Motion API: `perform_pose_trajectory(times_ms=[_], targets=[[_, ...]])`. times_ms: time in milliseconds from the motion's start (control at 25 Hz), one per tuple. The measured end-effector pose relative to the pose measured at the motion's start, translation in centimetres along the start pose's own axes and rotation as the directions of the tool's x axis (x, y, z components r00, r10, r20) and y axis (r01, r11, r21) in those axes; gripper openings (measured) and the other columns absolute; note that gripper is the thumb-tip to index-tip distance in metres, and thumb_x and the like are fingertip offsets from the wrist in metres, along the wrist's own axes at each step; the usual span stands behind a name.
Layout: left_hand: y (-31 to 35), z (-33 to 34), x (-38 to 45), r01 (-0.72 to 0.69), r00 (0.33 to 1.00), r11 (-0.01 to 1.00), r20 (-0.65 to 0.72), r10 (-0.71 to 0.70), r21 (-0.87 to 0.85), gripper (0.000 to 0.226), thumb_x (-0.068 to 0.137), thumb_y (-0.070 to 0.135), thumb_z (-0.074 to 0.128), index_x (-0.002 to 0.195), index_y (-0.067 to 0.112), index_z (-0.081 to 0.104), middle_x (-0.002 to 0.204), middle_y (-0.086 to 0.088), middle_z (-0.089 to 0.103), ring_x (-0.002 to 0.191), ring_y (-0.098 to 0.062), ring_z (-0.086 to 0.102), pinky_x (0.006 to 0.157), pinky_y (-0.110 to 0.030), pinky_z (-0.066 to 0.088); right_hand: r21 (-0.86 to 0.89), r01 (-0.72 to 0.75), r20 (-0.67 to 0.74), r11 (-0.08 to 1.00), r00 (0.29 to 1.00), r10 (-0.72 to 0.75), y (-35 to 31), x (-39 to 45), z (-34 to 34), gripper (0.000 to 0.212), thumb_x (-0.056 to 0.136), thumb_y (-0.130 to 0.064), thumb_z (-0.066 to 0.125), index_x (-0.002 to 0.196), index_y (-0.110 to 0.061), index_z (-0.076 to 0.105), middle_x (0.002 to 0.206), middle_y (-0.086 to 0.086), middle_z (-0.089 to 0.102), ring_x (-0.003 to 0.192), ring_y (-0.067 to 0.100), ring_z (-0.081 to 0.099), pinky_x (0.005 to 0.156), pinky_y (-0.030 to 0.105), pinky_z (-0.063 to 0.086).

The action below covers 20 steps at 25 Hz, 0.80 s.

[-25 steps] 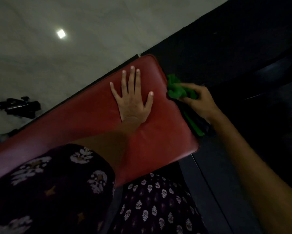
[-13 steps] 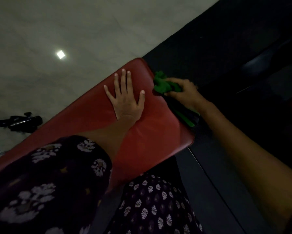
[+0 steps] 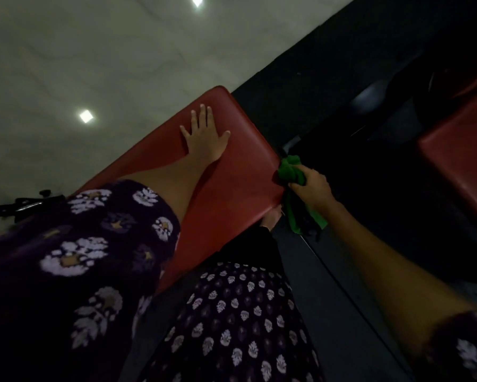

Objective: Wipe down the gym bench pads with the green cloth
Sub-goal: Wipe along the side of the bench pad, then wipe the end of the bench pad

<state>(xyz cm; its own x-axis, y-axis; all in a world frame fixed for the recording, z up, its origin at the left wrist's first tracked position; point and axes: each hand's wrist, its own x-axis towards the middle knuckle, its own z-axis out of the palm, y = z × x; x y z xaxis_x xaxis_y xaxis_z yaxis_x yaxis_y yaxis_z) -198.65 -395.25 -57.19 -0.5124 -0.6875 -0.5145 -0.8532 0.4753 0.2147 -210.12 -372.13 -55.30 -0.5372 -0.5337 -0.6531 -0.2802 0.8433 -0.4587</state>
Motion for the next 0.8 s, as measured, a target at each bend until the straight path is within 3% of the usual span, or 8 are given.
perform_pose_trajectory(times_ms=[80,160,240,360,520,800], targets=[[0.9,-0.6,-2.5,-0.031,0.994,0.996,0.1,0.039,-0.083,0.065,0.098,0.039,0.04,0.15,0.009,0.015,0.159,-0.004,0.006,0.146,-0.022,0.005,0.114,-0.054,0.002,-0.067,-0.051,0.084,0.996,0.995,0.056,-0.8,-0.9,-1.1,0.051,0.085,-0.013,0.064,0.134,-0.014,0.05,0.122,0.018,0.059,0.109,0.032,0.057,0.087,0.033,0.047],[2.3,-1.2,-6.1,-0.111,0.984,0.977,0.114,0.133,-0.183,0.055,0.099,0.03,0.041,0.147,0.01,0.026,0.157,-0.004,0.017,0.144,-0.017,0.015,0.115,-0.05,0.005,-0.089,-0.039,0.118,0.995,0.992,0.05,-2.3,-2.4,-3.2,0.05,0.083,-0.01,0.064,0.131,-0.017,0.054,0.117,0.018,0.06,0.103,0.029,0.059,0.081,0.029,0.048],[3.3,-2.2,-9.3,-0.169,0.978,0.948,0.073,0.196,-0.271,0.051,0.098,0.024,0.044,0.145,0.008,0.031,0.154,-0.006,0.025,0.142,-0.018,0.022,0.115,-0.046,0.011,-0.089,0.004,0.034,0.996,0.999,-0.001,-4.0,-4.2,-5.7,0.05,0.081,-0.009,0.064,0.129,-0.017,0.056,0.118,0.017,0.061,0.104,0.03,0.059,0.086,0.032,0.049],[3.9,-4.8,-12.0,-0.162,0.986,0.912,-0.033,0.162,-0.377,0.048,0.097,0.021,0.048,0.14,0.004,0.037,0.147,-0.012,0.036,0.136,-0.024,0.033,0.112,-0.041,0.024,-0.093,0.075,-0.085,0.993,0.993,-0.083,-7.1,-6.6,-9.1,0.052,0.081,-0.012,0.066,0.131,-0.019,0.055,0.123,0.016,0.059,0.111,0.031,0.056,0.095,0.036,0.047],[4.7,-9.8,-14.1,-0.183,0.983,0.872,-0.107,0.151,-0.455,0.052,0.095,0.018,0.051,0.14,-0.004,0.035,0.143,-0.02,0.038,0.134,-0.03,0.035,0.111,-0.038,0.027,-0.135,0.199,-0.149,0.971,0.965,-0.218,-11.4,-8.8,-14.6,0.053,0.08,-0.012,0.065,0.132,-0.018,0.054,0.129,0.013,0.057,0.118,0.031,0.053,0.099,0.036,0.042],[8.1,-17.1,-15.1,-0.231,0.969,0.84,-0.197,0.151,-0.49,0.051,0.093,0.015,0.054,0.139,0.001,0.036,0.143,-0.016,0.038,0.129,-0.029,0.042,0.107,-0.032,0.031,-0.228,0.353,-0.169,0.907,0.903,-0.394,-17.1,-7.9,-23.9,0.053,0.082,-0.01,0.065,0.133,-0.015,0.052,0.13,0.016,0.056,0.118,0.033,0.051,0.097,0.038,0.043]])
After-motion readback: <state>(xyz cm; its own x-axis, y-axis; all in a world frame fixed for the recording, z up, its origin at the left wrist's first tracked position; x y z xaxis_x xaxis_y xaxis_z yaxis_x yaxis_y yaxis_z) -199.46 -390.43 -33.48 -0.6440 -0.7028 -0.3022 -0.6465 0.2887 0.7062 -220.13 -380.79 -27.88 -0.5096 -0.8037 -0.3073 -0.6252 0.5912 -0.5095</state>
